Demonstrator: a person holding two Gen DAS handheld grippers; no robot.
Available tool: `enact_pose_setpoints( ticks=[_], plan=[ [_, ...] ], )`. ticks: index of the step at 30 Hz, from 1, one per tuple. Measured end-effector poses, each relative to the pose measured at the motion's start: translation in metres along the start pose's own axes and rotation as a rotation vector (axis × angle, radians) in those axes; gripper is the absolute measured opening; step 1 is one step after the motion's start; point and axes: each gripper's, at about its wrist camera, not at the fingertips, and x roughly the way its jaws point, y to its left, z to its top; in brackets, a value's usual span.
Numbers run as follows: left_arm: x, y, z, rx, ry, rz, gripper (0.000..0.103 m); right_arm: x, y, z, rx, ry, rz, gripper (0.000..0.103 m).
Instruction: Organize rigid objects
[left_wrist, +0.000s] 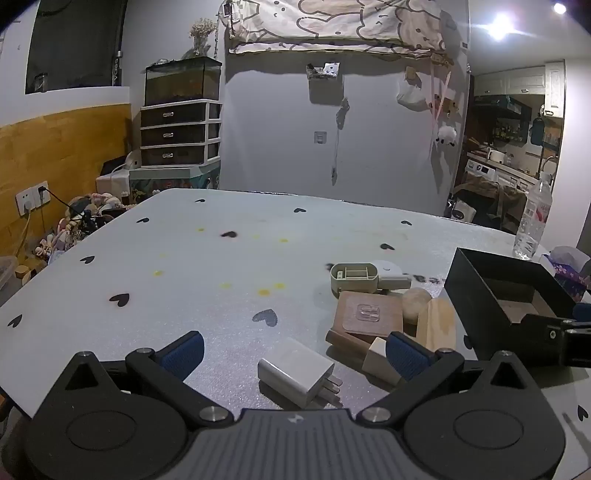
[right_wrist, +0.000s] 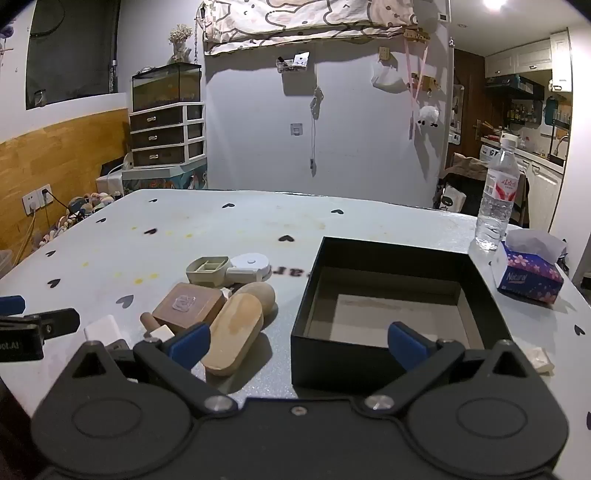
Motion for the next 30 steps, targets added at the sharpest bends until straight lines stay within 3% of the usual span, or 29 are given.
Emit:
enact_pose_setpoints(
  ticks=[30],
  plan=[
    [-0.0022, -0.0019, -0.0015, -0.002, -0.002, -0.004, 0.103, -0.0044, 0.0013, -0.0012, 0.008, -0.001, -0.003, 0.103]
  ],
)
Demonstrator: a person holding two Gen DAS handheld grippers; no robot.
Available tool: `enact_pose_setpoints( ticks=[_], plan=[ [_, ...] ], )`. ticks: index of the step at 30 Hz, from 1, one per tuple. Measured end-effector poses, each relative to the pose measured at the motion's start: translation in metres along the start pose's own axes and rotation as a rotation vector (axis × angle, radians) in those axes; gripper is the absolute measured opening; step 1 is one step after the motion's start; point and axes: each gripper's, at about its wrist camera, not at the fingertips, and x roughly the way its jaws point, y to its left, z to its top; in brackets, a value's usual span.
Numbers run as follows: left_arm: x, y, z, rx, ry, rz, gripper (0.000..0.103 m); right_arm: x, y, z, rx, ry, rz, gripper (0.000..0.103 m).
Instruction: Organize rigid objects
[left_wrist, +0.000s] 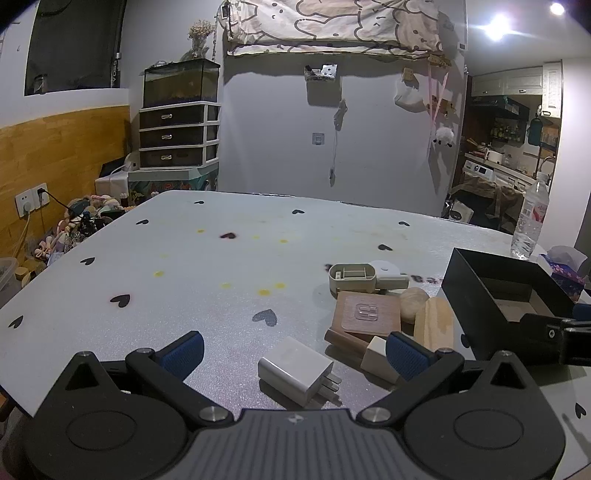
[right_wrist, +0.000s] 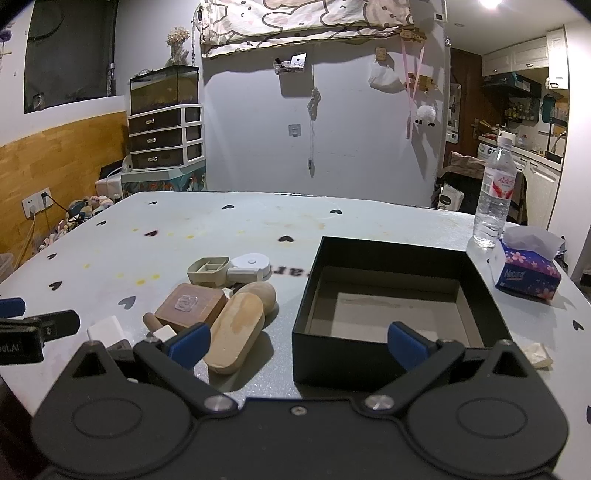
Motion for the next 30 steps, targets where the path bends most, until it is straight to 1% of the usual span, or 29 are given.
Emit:
enact_pose_setpoints(
  ticks=[30],
  plan=[
    [-0.0004, -0.0002, -0.0002, 0.000, -0.002, 0.001, 0.103, -0.0019, -0.0009, 0.0013, 0.002, -0.005, -0.006, 0.103]
  ],
)
